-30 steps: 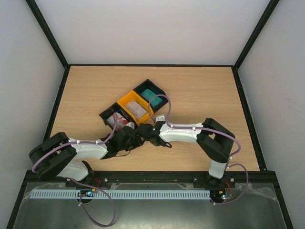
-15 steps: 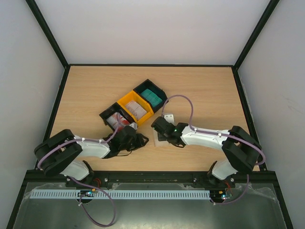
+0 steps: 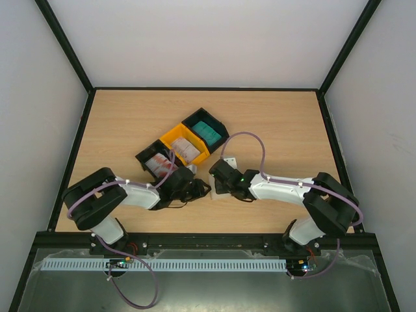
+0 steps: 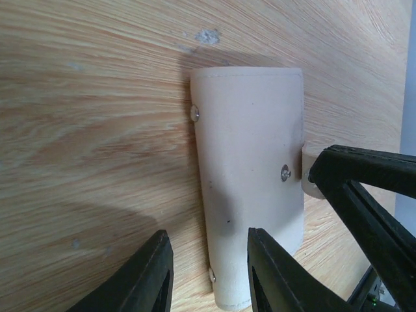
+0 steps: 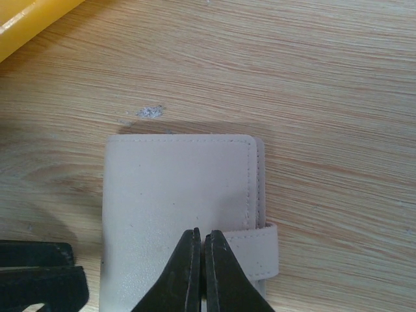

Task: Put the credit cards into the card holder
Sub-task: Close the card holder at the center of the board.

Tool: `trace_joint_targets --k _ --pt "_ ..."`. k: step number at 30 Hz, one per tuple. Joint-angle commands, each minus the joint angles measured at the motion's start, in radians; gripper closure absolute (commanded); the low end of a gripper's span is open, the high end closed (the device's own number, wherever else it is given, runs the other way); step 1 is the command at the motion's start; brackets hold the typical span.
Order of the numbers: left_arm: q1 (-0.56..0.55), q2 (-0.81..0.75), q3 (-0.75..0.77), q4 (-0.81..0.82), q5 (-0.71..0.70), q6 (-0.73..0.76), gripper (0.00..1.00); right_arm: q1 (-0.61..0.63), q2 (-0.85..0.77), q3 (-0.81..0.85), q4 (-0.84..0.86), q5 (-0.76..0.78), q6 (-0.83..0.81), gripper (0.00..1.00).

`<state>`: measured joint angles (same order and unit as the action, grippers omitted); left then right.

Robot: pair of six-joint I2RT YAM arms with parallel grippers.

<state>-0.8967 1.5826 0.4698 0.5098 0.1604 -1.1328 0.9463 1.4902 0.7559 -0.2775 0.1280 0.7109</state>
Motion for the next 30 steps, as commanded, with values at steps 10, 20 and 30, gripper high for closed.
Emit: trace_joint_targets --k 10,20,30 --pt "-0.012 0.057 0.043 -0.010 0.016 0.025 0.69 -0.004 0.041 0.016 0.004 0.001 -0.048 0.98" --pt "-0.012 0.069 0.044 -0.012 0.017 0.027 0.72 -0.004 0.059 0.020 0.028 -0.011 -0.040 0.98" --pt "-0.016 0.083 0.045 -0.009 0.021 0.030 0.73 -0.003 0.061 0.019 0.046 0.013 -0.019 0.98"
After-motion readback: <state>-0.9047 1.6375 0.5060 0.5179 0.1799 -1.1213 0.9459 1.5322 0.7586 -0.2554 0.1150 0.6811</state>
